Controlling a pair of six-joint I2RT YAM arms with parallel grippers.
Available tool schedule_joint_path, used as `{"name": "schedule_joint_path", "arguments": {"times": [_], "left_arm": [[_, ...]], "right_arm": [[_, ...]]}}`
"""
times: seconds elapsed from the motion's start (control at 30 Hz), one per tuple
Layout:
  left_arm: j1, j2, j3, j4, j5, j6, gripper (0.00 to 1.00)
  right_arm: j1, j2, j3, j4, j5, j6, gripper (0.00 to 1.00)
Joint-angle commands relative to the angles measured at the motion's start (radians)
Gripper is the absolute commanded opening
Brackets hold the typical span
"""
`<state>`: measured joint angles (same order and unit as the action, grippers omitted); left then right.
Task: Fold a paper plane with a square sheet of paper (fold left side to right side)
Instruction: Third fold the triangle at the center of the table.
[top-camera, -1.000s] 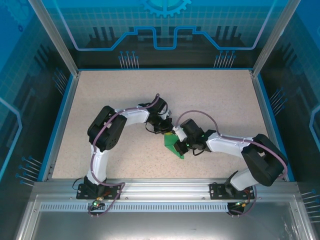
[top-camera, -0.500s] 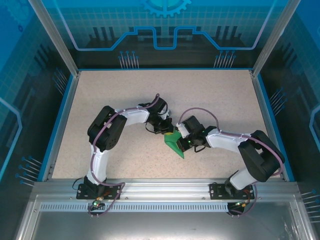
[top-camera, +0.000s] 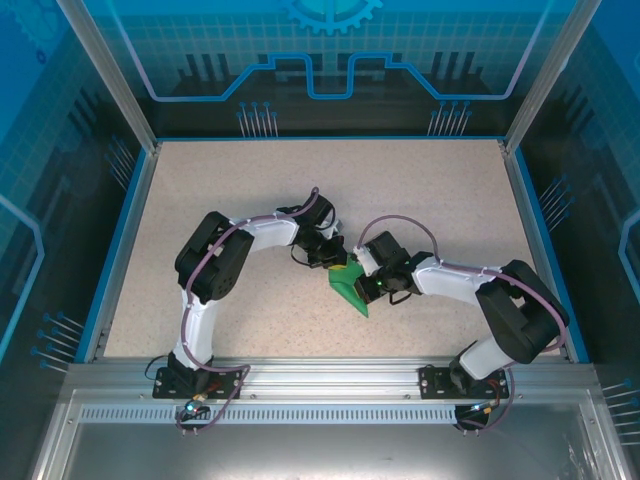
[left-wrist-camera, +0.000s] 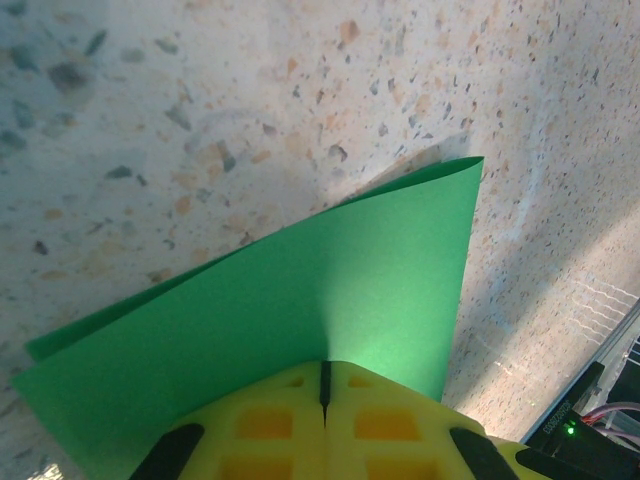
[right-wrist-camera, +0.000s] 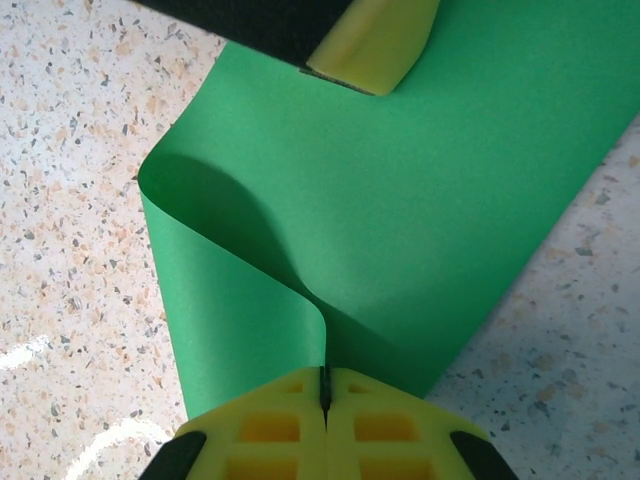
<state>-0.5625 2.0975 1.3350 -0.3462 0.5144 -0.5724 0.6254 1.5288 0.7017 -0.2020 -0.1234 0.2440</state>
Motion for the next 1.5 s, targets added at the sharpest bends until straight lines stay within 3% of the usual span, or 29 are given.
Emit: {"name": "schedule_joint_path", "arguments": {"times": [0.0, 0.7, 1.03, 1.27, 1.47], "left_arm": [[-0.015, 0.044, -0.01, -0.046, -0.032, 0.022, 0.02], [-0.016, 0.039, -0.014, -0.042, -0.029, 0.018, 0.04], [-0.01, -0.023, 0.017, -0.079, -0.036, 0.044, 0.16], [0.04, -0.072, 0.095, -0.159, -0.057, 0.09, 0.29], [0.07, -0.168, 0.056, -0.178, -0.093, 0.108, 0.28]], "right_arm": [[-0.017, 0.004, 0.005, -0.021, 0.011, 0.012, 0.0], [-0.019, 0.048, 0.019, -0.041, 0.005, 0.015, 0.0], [-0.018, 0.097, 0.051, -0.122, -0.034, 0.064, 0.0], [-0.016, 0.133, 0.066, -0.135, -0.039, 0.073, 0.0], [-0.013, 0.137, 0.067, -0.136, -0.039, 0.075, 0.0]]}}
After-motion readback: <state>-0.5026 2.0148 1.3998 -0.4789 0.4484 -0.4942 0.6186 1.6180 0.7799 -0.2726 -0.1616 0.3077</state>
